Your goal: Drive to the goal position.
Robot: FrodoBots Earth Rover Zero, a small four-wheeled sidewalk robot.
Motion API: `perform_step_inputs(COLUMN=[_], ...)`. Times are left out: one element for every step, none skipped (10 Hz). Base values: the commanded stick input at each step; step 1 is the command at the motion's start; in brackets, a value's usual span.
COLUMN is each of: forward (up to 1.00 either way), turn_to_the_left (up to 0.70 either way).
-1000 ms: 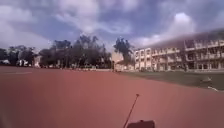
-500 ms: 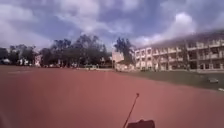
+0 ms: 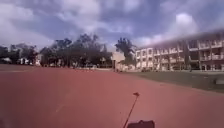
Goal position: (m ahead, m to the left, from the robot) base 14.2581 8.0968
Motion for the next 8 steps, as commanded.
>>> perform_step_inputs(forward=[0.7, 0.7, 0.7, 0.7, 0.7, 0.7, 0.7, 0.7], turn_to_the_left=[0.35, 0.35, 0.35, 0.35, 0.31, 0.13, 0.05, 0.02])
